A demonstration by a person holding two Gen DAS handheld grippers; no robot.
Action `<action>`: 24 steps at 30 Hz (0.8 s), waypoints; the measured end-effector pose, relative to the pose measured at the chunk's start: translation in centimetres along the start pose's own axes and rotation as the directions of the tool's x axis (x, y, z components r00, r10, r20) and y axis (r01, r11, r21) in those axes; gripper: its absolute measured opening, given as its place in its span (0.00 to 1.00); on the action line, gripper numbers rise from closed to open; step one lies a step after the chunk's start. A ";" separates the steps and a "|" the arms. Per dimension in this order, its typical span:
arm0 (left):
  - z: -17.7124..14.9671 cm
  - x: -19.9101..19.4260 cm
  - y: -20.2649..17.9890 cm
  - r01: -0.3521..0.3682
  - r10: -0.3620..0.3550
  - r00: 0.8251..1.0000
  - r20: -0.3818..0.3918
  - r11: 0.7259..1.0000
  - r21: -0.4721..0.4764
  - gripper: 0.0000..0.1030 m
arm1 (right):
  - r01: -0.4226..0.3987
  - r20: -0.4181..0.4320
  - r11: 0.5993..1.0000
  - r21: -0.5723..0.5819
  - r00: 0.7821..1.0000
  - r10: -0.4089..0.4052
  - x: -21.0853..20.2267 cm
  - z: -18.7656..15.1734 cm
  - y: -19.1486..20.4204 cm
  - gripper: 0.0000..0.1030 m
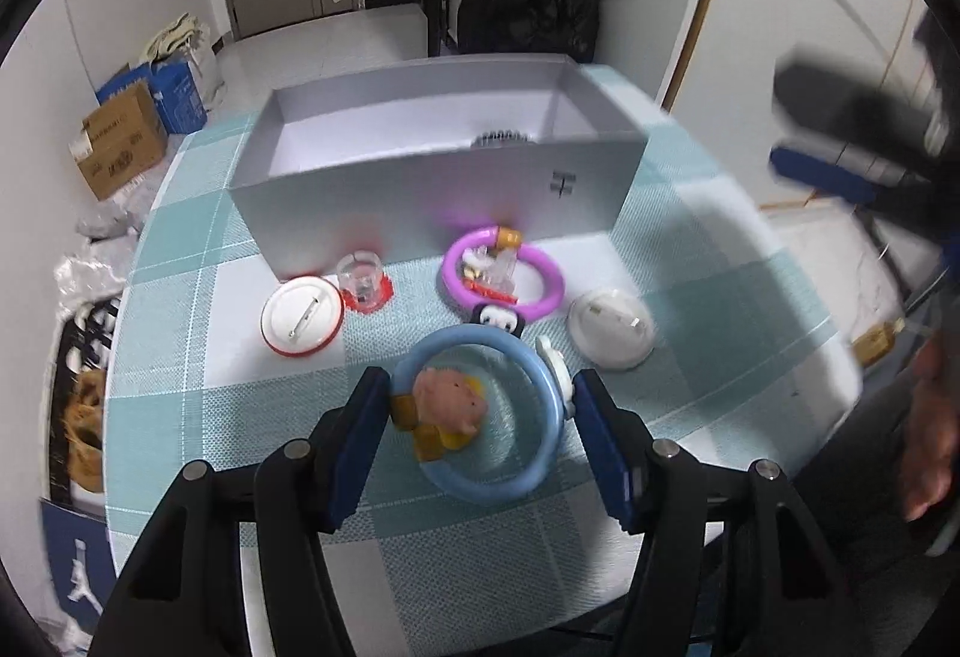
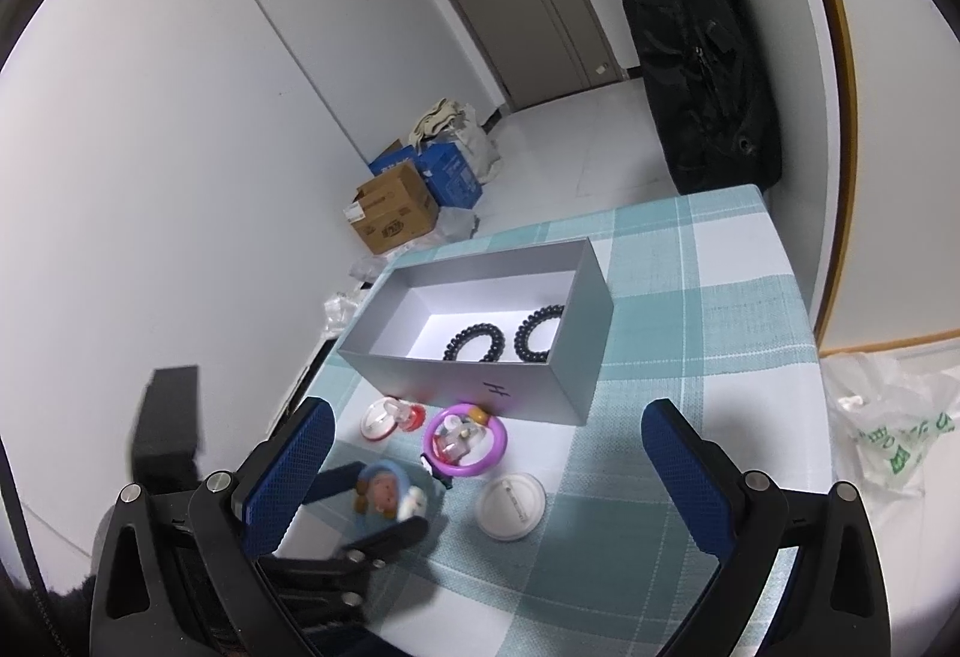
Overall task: Organize jewelry
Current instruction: 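Grasp the blue ring toy with the left tool, then carry the blue ring toward the box while the right tool grasps the white badge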
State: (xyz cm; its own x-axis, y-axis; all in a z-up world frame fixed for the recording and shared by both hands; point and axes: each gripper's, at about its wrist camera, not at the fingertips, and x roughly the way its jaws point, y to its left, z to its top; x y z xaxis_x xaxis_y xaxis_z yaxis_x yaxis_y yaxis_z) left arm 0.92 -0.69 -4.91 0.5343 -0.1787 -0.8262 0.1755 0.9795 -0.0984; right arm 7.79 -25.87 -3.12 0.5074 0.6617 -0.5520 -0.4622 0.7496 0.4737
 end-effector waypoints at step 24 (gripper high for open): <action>2.9 -4.5 6.5 0.192 -0.127 0.966 0.227 0.936 -0.294 0.56 | 0.122 -0.258 0.978 -0.167 0.952 -0.163 5.1 -3.2 0.9 0.84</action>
State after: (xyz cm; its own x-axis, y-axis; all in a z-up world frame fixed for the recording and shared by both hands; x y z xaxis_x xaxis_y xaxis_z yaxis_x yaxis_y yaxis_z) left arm 2.02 6.20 -0.26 0.6817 -0.3178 -0.6591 0.0243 0.9101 -0.4137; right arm 7.65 -21.81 -7.70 0.3708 0.5041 -0.7800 -0.5118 0.8118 0.2813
